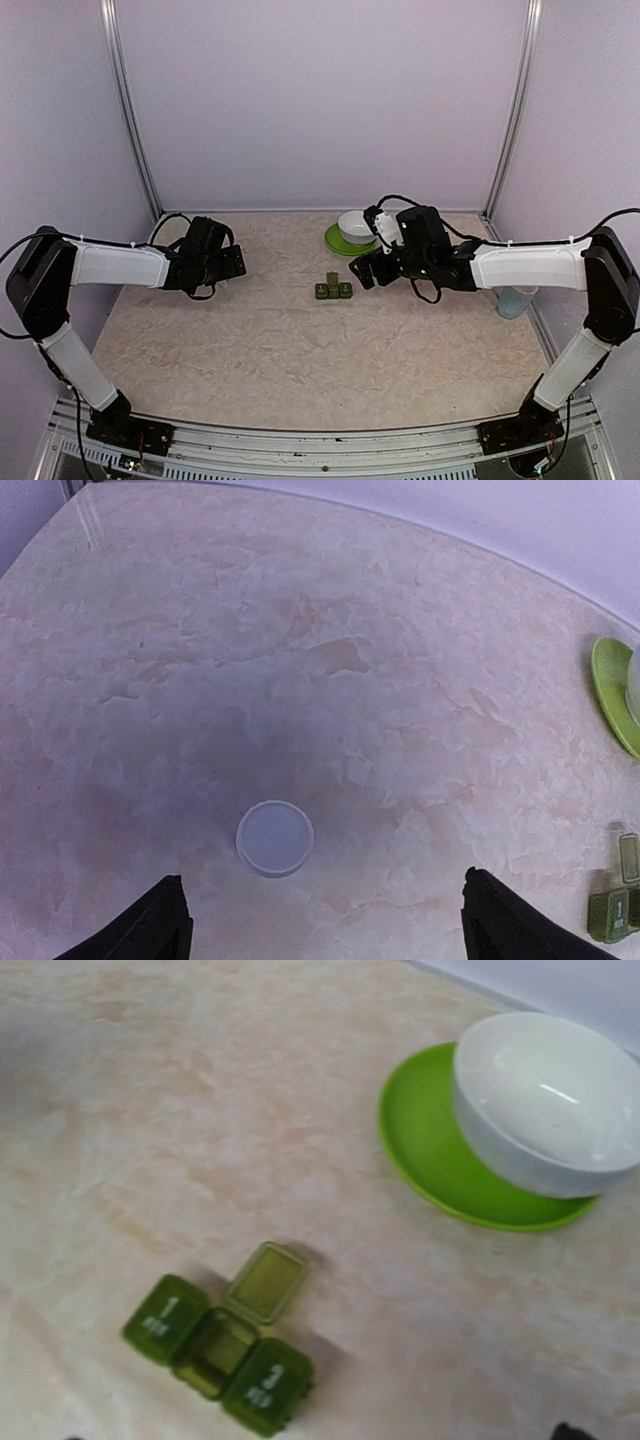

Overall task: Sort the pills into containers
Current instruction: Pick up the pill bottle from the center of the board.

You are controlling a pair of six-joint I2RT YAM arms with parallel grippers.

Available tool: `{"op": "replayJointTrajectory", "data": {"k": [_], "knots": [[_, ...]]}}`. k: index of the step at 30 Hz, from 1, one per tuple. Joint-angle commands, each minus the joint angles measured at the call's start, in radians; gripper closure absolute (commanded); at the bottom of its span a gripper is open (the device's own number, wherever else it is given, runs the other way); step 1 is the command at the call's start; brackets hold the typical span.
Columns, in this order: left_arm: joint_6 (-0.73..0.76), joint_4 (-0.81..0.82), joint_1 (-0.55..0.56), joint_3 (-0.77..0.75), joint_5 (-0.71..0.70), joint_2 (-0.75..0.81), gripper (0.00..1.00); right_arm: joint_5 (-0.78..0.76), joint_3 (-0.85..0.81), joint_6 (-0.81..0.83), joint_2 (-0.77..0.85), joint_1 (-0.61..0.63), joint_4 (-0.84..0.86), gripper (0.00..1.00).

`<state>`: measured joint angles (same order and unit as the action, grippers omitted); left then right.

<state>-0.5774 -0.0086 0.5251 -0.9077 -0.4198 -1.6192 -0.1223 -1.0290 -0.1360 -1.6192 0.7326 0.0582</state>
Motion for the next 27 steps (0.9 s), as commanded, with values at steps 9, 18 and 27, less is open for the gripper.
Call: {"op": "replayJointTrajectory", "data": {"k": [9, 18, 27], "knots": [[0.004, -0.018, -0.062, -0.127, 0.050, -0.157, 0.25, 0.067, 0.032, 0.025, 0.079, -0.007, 0.009, 0.00], [-0.001, -0.027, -0.069, -0.135, 0.039, -0.205, 0.30, 0.061, 0.027, 0.021, 0.070, -0.006, 0.014, 0.00], [-0.005, -0.028, -0.082, -0.152, 0.043, -0.227, 0.45, 0.066, 0.027, 0.006, 0.056, -0.006, 0.020, 0.00]]}}
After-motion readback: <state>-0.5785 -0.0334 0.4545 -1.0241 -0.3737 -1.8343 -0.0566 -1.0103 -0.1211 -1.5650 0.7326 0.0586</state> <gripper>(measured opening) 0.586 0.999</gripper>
